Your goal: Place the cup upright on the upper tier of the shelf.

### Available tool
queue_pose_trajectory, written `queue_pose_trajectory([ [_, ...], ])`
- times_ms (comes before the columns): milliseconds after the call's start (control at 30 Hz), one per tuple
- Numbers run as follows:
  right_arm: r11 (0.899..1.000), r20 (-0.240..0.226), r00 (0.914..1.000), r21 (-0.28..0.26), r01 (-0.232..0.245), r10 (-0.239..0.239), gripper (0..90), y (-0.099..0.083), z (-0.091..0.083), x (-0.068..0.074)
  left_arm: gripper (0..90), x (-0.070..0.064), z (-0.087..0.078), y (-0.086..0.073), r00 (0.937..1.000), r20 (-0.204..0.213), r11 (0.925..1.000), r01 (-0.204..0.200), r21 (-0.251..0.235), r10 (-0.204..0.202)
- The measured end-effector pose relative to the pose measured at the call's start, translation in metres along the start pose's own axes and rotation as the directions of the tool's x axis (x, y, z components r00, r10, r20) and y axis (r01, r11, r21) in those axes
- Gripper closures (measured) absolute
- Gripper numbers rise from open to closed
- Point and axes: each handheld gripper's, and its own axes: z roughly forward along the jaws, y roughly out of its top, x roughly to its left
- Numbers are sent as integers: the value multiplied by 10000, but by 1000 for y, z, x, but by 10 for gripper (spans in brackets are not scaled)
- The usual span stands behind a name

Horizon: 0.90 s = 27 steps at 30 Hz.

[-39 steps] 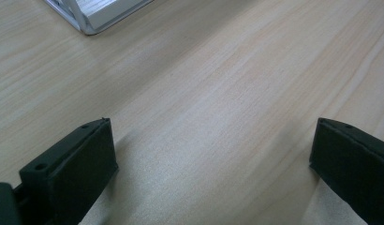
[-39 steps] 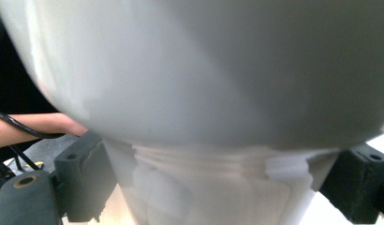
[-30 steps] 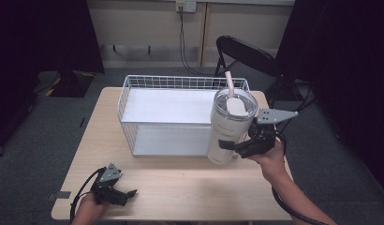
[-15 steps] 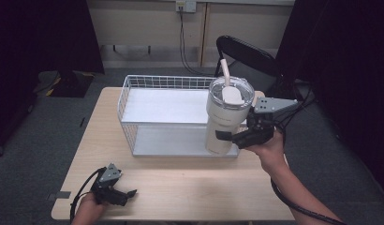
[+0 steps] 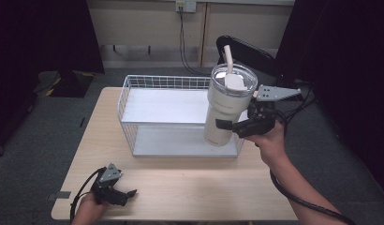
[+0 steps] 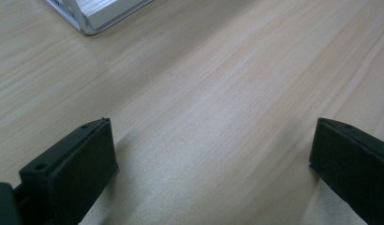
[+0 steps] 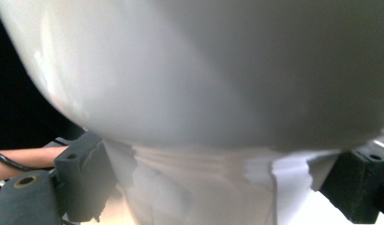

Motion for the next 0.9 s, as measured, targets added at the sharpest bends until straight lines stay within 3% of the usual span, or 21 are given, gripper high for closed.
queue_pose_trajectory([
  [500, 10000, 298, 9996, 76, -17, 15, 107, 20, 8, -10, 0, 0, 0, 0, 10000, 4, 10000, 1, 0, -1],
  [900, 9999, 805, 9967, -71, -122, 128, 107, 30, 10, -22, 0, 0, 0, 0, 10000, 1, 10000, 61, -59, -61],
])
